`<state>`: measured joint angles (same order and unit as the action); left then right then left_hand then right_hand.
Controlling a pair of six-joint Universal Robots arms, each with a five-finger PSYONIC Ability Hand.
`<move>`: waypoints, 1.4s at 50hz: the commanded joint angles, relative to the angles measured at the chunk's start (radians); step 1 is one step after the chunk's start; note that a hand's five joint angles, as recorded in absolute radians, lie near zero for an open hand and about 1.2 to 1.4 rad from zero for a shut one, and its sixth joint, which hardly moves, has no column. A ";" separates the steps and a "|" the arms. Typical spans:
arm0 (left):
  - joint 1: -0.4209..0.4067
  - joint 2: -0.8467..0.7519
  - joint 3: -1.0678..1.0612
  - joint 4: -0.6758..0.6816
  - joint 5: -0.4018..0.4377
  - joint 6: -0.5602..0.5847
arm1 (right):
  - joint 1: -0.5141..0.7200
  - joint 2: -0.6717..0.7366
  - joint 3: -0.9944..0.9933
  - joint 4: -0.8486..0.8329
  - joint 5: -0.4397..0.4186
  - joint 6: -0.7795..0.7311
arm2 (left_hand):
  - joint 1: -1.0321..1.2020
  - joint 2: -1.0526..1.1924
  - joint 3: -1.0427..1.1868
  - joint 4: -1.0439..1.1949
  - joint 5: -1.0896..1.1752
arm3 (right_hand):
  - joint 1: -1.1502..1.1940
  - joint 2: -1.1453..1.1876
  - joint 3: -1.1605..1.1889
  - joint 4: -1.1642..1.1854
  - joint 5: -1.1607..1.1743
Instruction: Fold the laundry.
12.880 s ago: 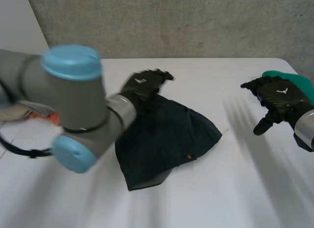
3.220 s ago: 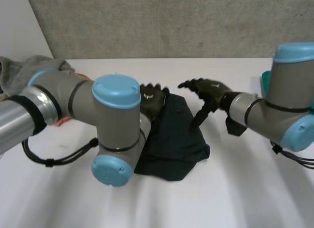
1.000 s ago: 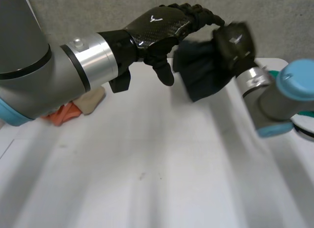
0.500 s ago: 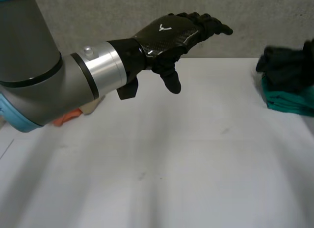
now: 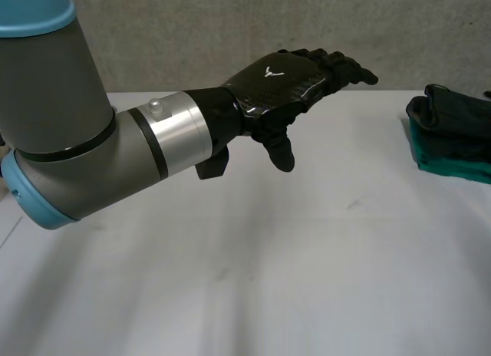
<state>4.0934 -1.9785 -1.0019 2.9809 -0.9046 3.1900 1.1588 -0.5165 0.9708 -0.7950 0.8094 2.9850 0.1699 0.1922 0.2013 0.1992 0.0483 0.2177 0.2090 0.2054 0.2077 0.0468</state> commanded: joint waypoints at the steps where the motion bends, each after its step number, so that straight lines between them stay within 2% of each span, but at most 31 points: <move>1: -0.019 0.006 0.002 0.001 0.001 -0.001 | -0.080 -0.227 0.189 0.233 0.054 -0.024 | 0.029 0.007 -0.003 0.000 -0.024 | -0.043 -0.034 -0.031 -0.033 -0.047; 5: -0.030 0.009 0.003 0.001 0.001 0.001 | -0.139 -0.310 0.206 0.425 0.070 -0.127 | 0.029 0.007 -0.002 0.000 -0.024 | -0.043 -0.034 -0.031 -0.033 -0.047; 8: -0.033 0.029 0.003 0.001 0.001 0.001 | -0.166 -0.388 0.190 0.580 0.148 -0.283 | 0.029 0.007 -0.003 0.000 -0.024 | -0.043 -0.034 -0.031 -0.033 -0.047; 9: -0.033 0.032 0.003 0.003 0.001 0.001 | -0.171 -0.405 0.181 0.609 0.183 -0.325 | 0.029 0.007 -0.003 0.000 -0.024 | -0.043 -0.034 -0.031 -0.033 -0.047; 11: -0.033 0.044 0.005 0.006 0.001 -0.001 | -0.159 -0.473 0.129 0.665 0.365 -0.466 | 0.029 0.007 -0.003 0.000 -0.024 | -0.043 -0.034 -0.031 -0.033 -0.047; 14: -0.030 0.059 0.008 0.029 -0.025 -0.002 | -0.125 -0.491 0.121 0.649 0.459 -0.509 | 0.032 0.010 0.000 0.003 -0.021 | -0.043 -0.034 -0.031 -0.033 -0.047; 15: -0.025 0.072 0.011 0.042 -0.057 -0.002 | -0.060 -0.507 0.118 0.620 0.477 -0.502 | 0.032 0.010 0.000 0.003 -0.021 | -0.043 -0.034 -0.031 -0.033 -0.047; 18: -0.019 0.096 0.015 0.066 -0.135 -0.002 | 0.048 -0.556 0.141 0.542 0.472 -0.465 | 0.032 0.010 0.000 0.003 -0.021 | -0.043 -0.034 -0.031 -0.033 -0.047; 21: 0.011 0.128 0.025 0.096 -0.293 0.005 | 0.183 -0.699 0.262 0.407 0.452 -0.385 | 0.032 0.010 0.000 0.003 -0.021 | -0.043 -0.034 -0.031 -0.033 -0.047; 23: 0.045 0.141 0.029 0.104 -0.351 0.007 | 0.225 -0.746 0.328 0.358 0.432 -0.354 | 0.032 0.010 0.000 0.003 -0.021 | -0.043 -0.034 -0.031 -0.033 -0.047; 24: 0.067 0.144 0.031 0.104 -0.378 0.007 | 0.248 -0.764 0.362 0.332 0.415 -0.339 | 0.032 0.010 0.000 0.003 -0.021 | -0.043 -0.034 -0.031 -0.033 -0.047; 25: 0.126 0.144 0.032 0.107 -0.425 0.014 | 0.309 -0.798 0.437 0.285 0.368 -0.313 | 0.032 0.010 0.000 0.003 -0.021 | -0.043 -0.034 -0.031 -0.033 -0.047; 28: 0.252 0.138 0.029 0.106 -0.473 0.071 | 0.433 -0.833 0.578 0.211 0.268 -0.285 | 0.032 0.010 0.000 0.003 -0.021 | -0.043 -0.034 -0.031 -0.033 -0.047; 30: 0.306 0.126 0.025 0.101 -0.484 0.138 | 0.495 -0.840 0.641 0.188 0.216 -0.288 | 0.032 0.010 0.000 0.003 -0.021 | -0.043 -0.034 -0.031 -0.033 -0.047; 31: 0.361 0.083 0.020 0.101 -0.491 0.231 | 0.548 -0.841 0.687 0.186 0.193 -0.291 | 0.032 0.010 0.000 0.003 -0.021 | -0.043 -0.034 -0.031 -0.033 -0.047; 32: 0.384 0.055 0.020 0.101 -0.493 0.276 | 0.570 -0.840 0.710 0.183 0.179 -0.291 | 0.032 0.010 0.000 0.003 -0.021 | -0.043 -0.034 -0.031 -0.033 -0.047; 34: 0.453 -0.026 0.022 0.107 -0.504 0.402 | 0.617 -0.838 0.773 0.194 0.175 -0.293 | 0.032 0.010 0.000 0.003 -0.021 | -0.043 -0.034 -0.031 -0.033 -0.047; 38: 0.585 -0.182 0.057 0.133 -0.525 0.581 | 0.644 -0.827 0.839 0.235 0.200 -0.293 | 0.026 0.004 -0.005 -0.003 -0.027 | -0.043 -0.034 -0.031 -0.033 -0.047; 44: 0.648 -0.434 0.152 0.260 -0.508 0.752 | 0.651 -0.784 0.868 0.298 0.260 -0.302 | 0.029 0.007 -0.003 0.000 -0.024 | -0.043 -0.034 -0.031 -0.033 -0.047; 49: 0.720 -0.585 0.226 0.339 -0.467 0.794 | 0.645 -0.772 0.870 0.315 0.294 -0.334 | 0.093 0.071 0.062 0.064 0.040 | -0.043 -0.034 -0.031 -0.033 -0.047; 51: 0.725 -0.629 0.255 0.343 -0.456 0.795 | 0.641 -0.771 0.871 0.316 0.297 -0.345 | 0.511 0.489 0.480 0.482 0.458 | -0.043 -0.034 -0.031 -0.033 -0.047; 53: 0.719 -0.637 0.258 0.352 -0.455 0.797 | 0.637 -0.771 0.873 0.316 0.297 -0.347 | 1.062 1.040 1.031 1.033 1.009 | -0.043 -0.034 -0.031 -0.033 -0.047; 54: 0.710 -0.637 0.256 0.360 -0.458 0.791 | 0.637 -0.771 0.873 0.316 0.298 -0.345 | 1.225 1.202 1.193 1.195 1.172 | -0.043 -0.034 -0.031 -0.033 -0.047; 58: 0.650 -0.573 0.229 0.400 -0.476 0.762 | 0.636 -0.772 0.875 0.315 0.301 -0.347 | 1.226 1.204 1.195 1.197 1.173 | -0.043 -0.034 -0.031 -0.033 -0.047; 64: 0.575 -0.326 0.076 0.523 -0.490 0.651 | 0.636 -0.781 0.875 0.315 0.301 -0.347 | 1.226 1.204 1.195 1.197 1.173 | -0.043 -0.034 -0.031 -0.033 -0.047; 70: 0.438 -0.093 -0.032 0.570 -0.493 0.455 | 0.633 -0.809 0.870 0.313 0.306 -0.342 | 1.226 1.204 1.195 1.197 1.173 | -0.043 -0.034 -0.031 -0.033 -0.047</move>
<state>4.6473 -2.2774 -0.9340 3.5075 -1.3960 3.8111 1.7944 -1.3005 1.8452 -0.4805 1.1118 2.6390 1.1376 1.1851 1.1603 1.1941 0.9779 0.2158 0.2061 0.2005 0.1984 0.0467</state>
